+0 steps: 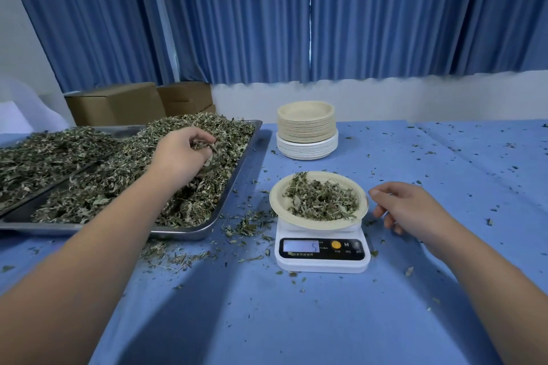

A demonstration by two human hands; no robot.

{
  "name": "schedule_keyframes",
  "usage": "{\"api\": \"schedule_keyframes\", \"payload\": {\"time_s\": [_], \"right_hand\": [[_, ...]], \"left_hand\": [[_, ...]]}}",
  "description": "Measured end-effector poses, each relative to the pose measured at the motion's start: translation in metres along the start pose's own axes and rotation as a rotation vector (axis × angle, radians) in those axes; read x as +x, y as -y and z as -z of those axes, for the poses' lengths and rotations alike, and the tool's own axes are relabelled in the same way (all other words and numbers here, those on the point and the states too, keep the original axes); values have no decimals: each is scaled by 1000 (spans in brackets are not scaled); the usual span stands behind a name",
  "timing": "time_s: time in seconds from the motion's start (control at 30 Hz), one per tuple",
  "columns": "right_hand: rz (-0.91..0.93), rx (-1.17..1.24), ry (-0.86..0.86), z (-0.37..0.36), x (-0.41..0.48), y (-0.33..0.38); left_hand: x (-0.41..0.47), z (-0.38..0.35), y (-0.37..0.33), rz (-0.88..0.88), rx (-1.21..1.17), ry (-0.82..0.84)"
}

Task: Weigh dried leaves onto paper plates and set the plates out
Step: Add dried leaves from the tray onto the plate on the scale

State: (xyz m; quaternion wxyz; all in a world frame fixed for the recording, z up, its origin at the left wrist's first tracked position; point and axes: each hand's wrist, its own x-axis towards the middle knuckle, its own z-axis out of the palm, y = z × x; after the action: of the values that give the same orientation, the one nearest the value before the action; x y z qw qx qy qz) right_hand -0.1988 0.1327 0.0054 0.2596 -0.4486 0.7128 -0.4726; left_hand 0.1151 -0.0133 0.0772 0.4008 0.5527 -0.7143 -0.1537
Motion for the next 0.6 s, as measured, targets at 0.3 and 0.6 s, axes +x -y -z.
{"api": "schedule_keyframes", "payload": {"time_s": [0.3, 0.6], "right_hand": [[5, -8, 2, 0, -1, 0], [0, -5, 5, 0, 0, -1]], "left_hand": [[-6, -3, -3, -18, -35, -35], [-27, -46, -73, -253, -277, 192]]}}
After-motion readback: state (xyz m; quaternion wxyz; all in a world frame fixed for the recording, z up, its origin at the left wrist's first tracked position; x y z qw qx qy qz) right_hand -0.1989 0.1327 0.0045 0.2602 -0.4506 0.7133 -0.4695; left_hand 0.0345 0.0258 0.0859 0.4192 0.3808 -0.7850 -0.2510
